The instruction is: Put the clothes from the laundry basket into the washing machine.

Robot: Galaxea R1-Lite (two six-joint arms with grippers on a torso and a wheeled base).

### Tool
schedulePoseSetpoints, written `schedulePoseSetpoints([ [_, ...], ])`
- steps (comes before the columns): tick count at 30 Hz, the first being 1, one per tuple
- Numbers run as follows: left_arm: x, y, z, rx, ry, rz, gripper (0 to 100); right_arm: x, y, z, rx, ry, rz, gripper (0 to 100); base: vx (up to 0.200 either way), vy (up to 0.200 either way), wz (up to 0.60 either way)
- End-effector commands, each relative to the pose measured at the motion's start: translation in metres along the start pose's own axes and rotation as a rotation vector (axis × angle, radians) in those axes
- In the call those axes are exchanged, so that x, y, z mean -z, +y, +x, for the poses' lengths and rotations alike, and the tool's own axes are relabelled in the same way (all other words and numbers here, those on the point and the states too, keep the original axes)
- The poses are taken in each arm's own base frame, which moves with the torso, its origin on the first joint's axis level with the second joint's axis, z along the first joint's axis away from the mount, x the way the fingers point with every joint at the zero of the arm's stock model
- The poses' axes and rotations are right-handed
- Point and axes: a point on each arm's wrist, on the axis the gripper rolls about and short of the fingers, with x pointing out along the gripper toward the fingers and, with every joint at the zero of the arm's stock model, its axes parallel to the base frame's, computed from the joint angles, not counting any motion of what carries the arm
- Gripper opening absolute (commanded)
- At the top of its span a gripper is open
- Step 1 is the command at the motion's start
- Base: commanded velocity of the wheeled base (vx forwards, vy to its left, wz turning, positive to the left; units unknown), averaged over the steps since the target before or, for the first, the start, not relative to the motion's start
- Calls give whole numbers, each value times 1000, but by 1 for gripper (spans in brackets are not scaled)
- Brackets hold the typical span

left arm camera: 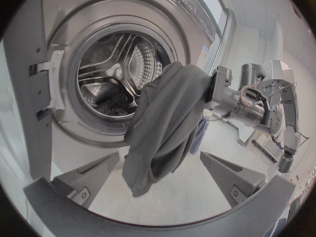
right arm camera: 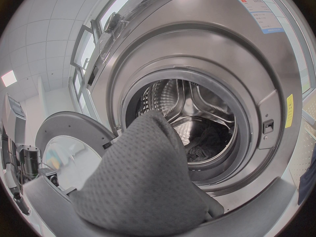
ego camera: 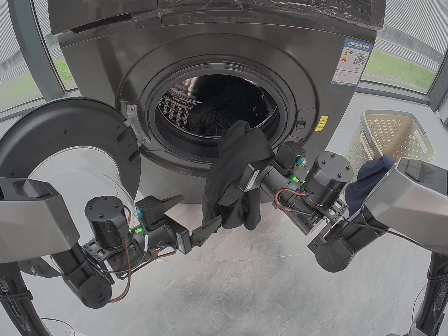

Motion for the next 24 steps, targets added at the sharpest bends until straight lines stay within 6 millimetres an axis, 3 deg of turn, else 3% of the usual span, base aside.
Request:
schedulePoseSetpoints([
  [1, 5, -10, 30, 50, -31, 5, 100, 2, 14, -4, -32, 15, 12, 0, 0, 0, 0],
  [11, 16, -13, 64, 69, -61, 13, 100, 4, 28, -5, -38, 15, 33, 0, 0, 0, 0],
  [24, 29, -10, 83, 57, -66, 15, 100, 8, 47, -8, -71, 29, 58, 0, 0, 0, 0],
])
